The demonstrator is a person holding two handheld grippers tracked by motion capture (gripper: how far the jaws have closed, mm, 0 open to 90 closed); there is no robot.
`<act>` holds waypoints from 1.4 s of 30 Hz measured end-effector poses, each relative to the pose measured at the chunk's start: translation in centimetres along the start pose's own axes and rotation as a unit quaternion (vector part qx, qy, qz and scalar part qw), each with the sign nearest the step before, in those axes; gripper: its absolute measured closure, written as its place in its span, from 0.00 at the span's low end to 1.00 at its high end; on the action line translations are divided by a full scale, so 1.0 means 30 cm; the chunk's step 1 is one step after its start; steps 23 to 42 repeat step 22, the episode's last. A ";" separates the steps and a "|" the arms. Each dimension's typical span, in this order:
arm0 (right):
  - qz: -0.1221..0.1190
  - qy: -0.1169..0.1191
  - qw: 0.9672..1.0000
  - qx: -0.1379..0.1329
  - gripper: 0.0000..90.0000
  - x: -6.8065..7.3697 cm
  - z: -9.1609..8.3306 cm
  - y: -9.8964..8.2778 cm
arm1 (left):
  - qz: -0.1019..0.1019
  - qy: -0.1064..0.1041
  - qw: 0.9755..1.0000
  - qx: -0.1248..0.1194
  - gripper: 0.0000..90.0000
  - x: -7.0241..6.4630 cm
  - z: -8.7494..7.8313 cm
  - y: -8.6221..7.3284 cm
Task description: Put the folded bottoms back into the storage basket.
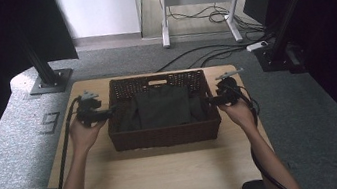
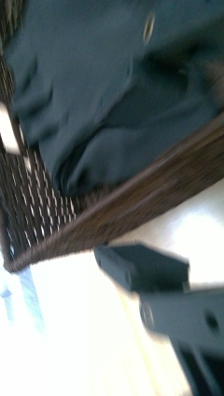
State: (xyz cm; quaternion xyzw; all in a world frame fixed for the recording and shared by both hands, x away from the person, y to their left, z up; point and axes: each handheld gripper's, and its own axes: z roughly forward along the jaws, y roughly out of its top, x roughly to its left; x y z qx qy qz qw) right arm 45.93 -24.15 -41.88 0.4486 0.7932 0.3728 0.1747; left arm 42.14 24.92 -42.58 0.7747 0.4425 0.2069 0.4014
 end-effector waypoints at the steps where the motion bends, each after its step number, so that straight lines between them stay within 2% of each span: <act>1: -0.011 0.010 0.999 -0.031 0.13 0.034 -0.068 -0.061 | 0.006 -0.011 1.000 -0.009 0.17 -0.022 -0.042 -0.047; 2: -0.011 0.010 0.999 -0.031 0.13 0.034 -0.068 -0.061 | 0.008 -0.024 0.999 -0.025 0.17 -0.044 -0.075 -0.105; 3: -0.011 0.014 0.999 -0.042 0.13 0.051 -0.096 -0.102 | 0.006 -0.042 0.999 -0.029 0.16 -0.064 -0.093 -0.165; 4: -0.009 0.024 0.998 -0.060 0.11 0.080 -0.124 -0.199 | 0.004 -0.058 0.998 -0.027 0.12 -0.080 -0.097 -0.225; 5: -0.009 0.024 0.998 -0.060 0.11 0.080 -0.124 -0.199 | 0.004 -0.064 0.998 -0.022 0.12 -0.090 -0.089 -0.283; 7: -0.004 0.036 0.998 -0.052 0.09 0.101 -0.105 -0.306 | 0.010 -0.060 0.998 0.006 0.05 -0.100 -0.049 -0.377; 9: 0.008 0.039 0.999 -0.034 0.09 0.113 -0.052 -0.406 | 0.019 -0.035 0.998 0.053 0.00 -0.103 -0.012 -0.417; 10: 0.006 0.039 0.999 -0.020 0.09 0.117 -0.019 -0.447 | 0.022 -0.023 0.997 0.066 0.00 -0.105 0.002 -0.425; 13: -0.030 0.006 0.999 0.042 0.09 0.125 0.057 -0.519 | 0.044 -0.002 0.995 0.092 0.00 -0.112 0.045 -0.455; 14: -0.033 0.005 0.999 0.043 0.05 0.124 0.074 -0.531 | 0.053 0.004 0.993 0.103 0.00 -0.114 0.060 -0.465; 15: -0.029 0.000 0.999 0.022 0.00 0.124 0.091 -0.544 | 0.045 -0.006 0.994 0.104 0.00 -0.108 0.063 -0.464; 17: -0.029 -0.004 0.999 0.026 0.00 0.126 0.097 -0.540 | 0.035 -0.016 0.993 0.110 0.00 -0.100 0.065 -0.464; 42: -0.028 -0.006 0.999 0.026 0.00 0.127 0.096 -0.541 | 0.036 -0.016 0.993 0.110 0.00 -0.101 0.065 -0.465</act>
